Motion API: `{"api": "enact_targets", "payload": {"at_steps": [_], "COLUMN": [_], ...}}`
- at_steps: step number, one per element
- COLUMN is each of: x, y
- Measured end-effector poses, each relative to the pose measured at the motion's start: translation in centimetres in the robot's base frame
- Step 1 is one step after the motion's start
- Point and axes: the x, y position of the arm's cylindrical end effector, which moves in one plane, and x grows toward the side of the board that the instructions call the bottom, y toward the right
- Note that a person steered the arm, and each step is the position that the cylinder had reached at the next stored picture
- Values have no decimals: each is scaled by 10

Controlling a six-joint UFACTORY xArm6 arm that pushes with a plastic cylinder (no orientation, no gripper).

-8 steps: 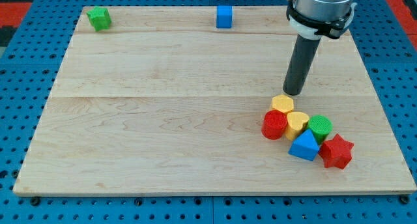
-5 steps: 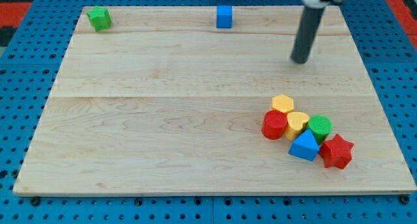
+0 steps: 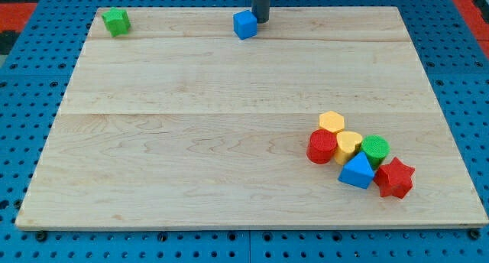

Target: Slide the blue cube to the center

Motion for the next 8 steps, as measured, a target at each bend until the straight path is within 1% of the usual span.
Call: {"api": "enact_targets", "payload": {"at_steps": [1, 2, 3, 4, 5, 6, 7, 8], "x": [42, 37, -19, -34, 16, 80, 153, 172], "y": [-1, 13, 28, -27, -40, -31, 1, 18]}}
